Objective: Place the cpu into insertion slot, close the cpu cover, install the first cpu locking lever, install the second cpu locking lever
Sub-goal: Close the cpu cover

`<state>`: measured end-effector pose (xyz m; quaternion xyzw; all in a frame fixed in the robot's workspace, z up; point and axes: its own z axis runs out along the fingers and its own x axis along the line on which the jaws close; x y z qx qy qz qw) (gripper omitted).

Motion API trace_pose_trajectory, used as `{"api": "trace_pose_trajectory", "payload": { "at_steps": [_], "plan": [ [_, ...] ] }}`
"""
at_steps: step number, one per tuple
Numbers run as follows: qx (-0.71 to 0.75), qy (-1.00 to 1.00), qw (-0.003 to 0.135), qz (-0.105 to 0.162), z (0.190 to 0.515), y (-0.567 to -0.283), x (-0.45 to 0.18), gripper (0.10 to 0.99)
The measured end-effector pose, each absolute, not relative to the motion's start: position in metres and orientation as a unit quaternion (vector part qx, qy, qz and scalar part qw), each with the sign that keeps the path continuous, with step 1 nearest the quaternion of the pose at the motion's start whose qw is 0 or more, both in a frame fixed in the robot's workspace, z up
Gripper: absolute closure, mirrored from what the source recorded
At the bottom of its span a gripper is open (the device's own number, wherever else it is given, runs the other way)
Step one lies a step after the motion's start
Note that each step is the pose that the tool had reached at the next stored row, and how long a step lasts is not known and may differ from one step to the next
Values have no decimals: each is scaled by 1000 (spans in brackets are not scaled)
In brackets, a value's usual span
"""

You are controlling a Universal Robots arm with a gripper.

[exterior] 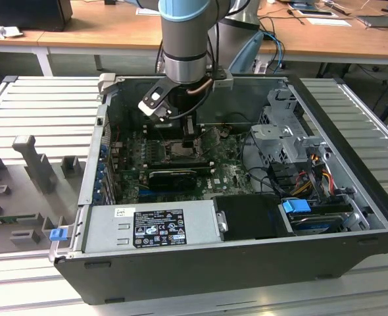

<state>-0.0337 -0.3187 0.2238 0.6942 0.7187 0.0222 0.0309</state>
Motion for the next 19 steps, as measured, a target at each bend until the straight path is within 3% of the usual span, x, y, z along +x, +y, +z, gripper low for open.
{"api": "trace_pose_trajectory", "payload": {
  "at_steps": [6, 19],
  "plan": [
    [694, 719, 31, 22, 252, -319, -34, 980],
    [694, 719, 31, 22, 252, -319, -16, 980]
  ]
}}
